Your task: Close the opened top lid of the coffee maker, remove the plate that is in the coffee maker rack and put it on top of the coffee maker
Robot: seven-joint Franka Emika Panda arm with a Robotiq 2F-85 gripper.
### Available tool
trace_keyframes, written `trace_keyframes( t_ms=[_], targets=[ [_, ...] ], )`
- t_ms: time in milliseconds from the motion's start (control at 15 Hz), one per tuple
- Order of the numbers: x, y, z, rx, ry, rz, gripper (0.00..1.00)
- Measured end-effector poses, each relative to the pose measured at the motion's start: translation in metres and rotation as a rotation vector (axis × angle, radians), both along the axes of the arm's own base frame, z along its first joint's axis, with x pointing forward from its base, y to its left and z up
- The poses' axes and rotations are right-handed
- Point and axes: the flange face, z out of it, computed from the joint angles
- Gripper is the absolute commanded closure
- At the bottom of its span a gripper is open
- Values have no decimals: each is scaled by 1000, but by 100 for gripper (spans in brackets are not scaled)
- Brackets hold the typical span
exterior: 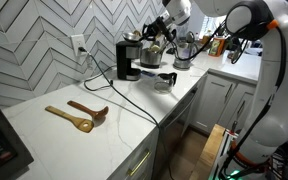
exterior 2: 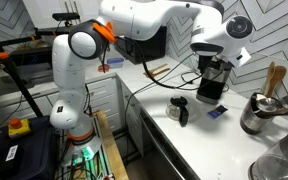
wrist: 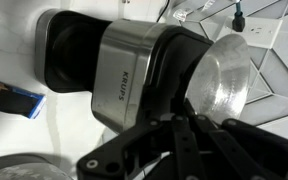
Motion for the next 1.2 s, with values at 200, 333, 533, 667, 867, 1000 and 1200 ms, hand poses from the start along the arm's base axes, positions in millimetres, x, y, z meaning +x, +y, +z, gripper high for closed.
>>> trace_keyframes(
  t_ms=[200, 333, 533, 667, 867, 1000, 1200],
  targets=[
    [3, -1, -7, 15, 20, -13, 100],
    [3, 0, -8, 23, 26, -19, 72],
    [5, 2, -7, 30, 29, -23, 51],
    [6, 5, -4, 30, 25, -19, 35],
    [5, 9, 2, 21, 23, -14, 13],
    [2, 10, 10, -2, 25, -10, 1],
    [-6, 11, 27, -62, 32, -9, 0]
  ],
)
